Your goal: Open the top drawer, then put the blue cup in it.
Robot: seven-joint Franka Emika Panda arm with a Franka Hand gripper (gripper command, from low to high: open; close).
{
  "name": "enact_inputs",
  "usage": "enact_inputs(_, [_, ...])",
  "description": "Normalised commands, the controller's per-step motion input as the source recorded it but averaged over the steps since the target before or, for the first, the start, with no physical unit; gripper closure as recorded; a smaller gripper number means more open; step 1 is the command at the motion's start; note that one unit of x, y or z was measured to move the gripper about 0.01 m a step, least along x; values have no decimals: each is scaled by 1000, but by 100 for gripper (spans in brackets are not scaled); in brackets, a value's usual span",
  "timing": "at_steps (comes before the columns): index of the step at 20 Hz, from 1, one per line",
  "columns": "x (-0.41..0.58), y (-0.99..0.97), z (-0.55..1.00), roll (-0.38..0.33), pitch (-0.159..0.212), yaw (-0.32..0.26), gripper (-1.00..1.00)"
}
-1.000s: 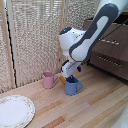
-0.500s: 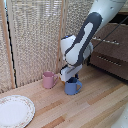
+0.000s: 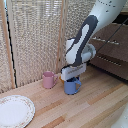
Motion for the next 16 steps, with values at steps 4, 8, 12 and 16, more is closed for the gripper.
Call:
enact_inputs(4, [-155,51,0,4,0,6,100])
enact_inputs(8, [-145,52,4,0,-14,-12,100])
enact_inputs(12, [-133,54,327,23,-88,-196,100])
enact_inputs(16, [-11,86,676,0,-73,-339,100])
